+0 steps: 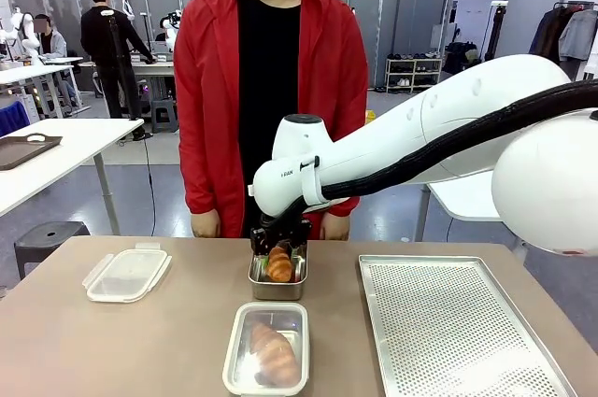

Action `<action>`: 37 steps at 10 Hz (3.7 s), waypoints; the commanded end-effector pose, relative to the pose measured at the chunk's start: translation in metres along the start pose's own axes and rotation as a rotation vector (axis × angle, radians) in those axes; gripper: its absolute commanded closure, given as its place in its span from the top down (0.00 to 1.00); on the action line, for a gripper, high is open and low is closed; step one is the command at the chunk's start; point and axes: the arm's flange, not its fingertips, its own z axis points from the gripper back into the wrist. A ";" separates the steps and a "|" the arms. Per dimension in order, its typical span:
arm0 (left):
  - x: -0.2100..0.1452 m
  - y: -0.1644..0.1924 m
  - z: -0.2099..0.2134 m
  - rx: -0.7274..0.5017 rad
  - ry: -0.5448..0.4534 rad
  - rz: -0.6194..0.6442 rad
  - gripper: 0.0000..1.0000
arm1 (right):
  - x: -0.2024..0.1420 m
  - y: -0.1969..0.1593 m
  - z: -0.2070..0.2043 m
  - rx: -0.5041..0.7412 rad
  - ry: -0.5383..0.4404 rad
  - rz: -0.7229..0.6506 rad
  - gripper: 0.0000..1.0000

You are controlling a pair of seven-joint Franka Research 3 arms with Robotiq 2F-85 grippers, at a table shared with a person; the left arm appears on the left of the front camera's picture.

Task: Place the bread into the airtight container.
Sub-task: Pick up a Butter Roll and place it into an empty Airtight Container.

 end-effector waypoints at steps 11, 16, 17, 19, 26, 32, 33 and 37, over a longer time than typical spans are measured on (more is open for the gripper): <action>0.000 0.000 0.001 -0.006 -0.008 -0.020 1.00 | -0.001 -0.002 0.000 -0.003 0.012 -0.003 1.00; 0.000 0.000 0.001 -0.006 -0.008 -0.020 1.00 | -0.001 -0.001 -0.001 0.000 0.011 -0.004 0.96; 0.000 0.000 0.001 -0.006 -0.008 -0.020 1.00 | -0.010 0.003 0.036 -0.081 -0.006 0.054 1.00; 0.000 0.000 0.001 -0.006 -0.008 -0.020 1.00 | -0.041 0.000 0.114 -0.116 -0.010 0.058 1.00; 0.000 0.000 0.001 -0.006 -0.008 -0.020 1.00 | -0.207 -0.079 0.362 -0.041 -0.115 0.239 1.00; 0.000 0.000 0.001 -0.006 -0.008 -0.020 1.00 | -0.364 -0.132 0.486 -0.058 -0.236 -0.061 1.00; 0.000 0.000 0.001 -0.006 -0.008 -0.020 1.00 | -0.377 -0.125 0.497 -0.014 -0.257 -0.043 1.00; 0.000 0.000 0.001 -0.006 -0.008 -0.020 1.00 | -0.385 -0.130 0.509 -0.040 -0.245 -0.033 1.00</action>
